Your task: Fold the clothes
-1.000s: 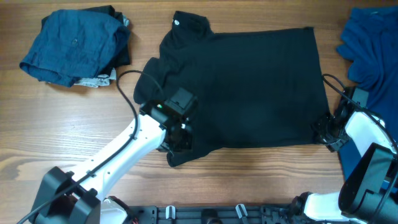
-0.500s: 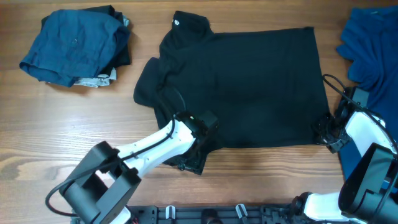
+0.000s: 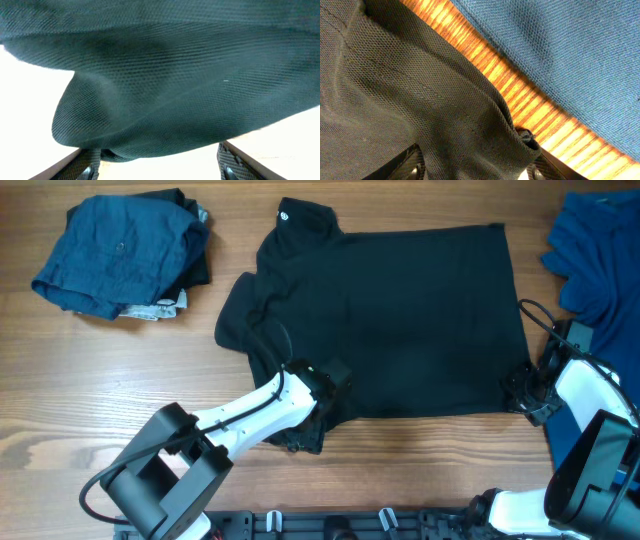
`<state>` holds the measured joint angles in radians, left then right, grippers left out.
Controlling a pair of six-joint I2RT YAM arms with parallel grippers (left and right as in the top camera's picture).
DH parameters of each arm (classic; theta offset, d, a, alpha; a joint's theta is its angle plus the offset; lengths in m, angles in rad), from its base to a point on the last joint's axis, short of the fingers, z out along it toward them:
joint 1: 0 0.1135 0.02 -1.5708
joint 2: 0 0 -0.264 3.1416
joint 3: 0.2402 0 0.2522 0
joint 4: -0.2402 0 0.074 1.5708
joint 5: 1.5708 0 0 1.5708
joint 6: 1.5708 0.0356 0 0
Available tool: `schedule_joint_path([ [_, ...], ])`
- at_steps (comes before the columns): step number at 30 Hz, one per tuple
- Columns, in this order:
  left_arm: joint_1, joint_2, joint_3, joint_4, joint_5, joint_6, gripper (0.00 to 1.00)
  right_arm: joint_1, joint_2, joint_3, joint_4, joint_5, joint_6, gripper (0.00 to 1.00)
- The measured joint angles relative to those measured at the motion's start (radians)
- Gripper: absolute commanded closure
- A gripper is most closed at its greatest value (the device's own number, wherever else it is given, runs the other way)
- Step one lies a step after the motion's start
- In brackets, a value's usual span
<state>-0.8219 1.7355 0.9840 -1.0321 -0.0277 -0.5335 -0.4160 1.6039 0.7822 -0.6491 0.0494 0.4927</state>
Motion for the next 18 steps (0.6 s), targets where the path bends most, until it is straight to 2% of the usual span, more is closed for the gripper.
schedule_joint_path([
  [6,0.019,0.000,0.000,-0.031,-0.006,-0.074,0.31,0.000,0.000,0.000,0.000,0.000,0.000,0.36],
  [10,0.024,0.000,-0.001,-0.046,-0.018,-0.092,0.26,0.000,0.000,0.000,0.000,0.000,0.000,0.36],
  [11,0.024,0.000,-0.001,-0.046,-0.022,-0.101,0.31,0.000,0.000,0.000,0.000,0.000,0.000,0.36],
  [12,0.024,0.000,-0.001,-0.046,-0.028,-0.116,0.41,0.000,0.000,0.000,0.000,0.000,0.000,0.37],
  [15,0.024,0.000,-0.002,-0.021,-0.028,-0.139,0.54,0.000,0.000,0.000,0.000,0.000,0.000,0.38],
  [16,0.024,0.000,-0.002,0.001,-0.028,-0.137,0.54,0.000,0.000,0.000,0.000,0.000,0.000,0.38],
  [18,0.024,0.001,-0.002,0.019,-0.027,-0.140,0.43,0.000,0.000,0.000,0.000,0.000,0.000,0.37],
])
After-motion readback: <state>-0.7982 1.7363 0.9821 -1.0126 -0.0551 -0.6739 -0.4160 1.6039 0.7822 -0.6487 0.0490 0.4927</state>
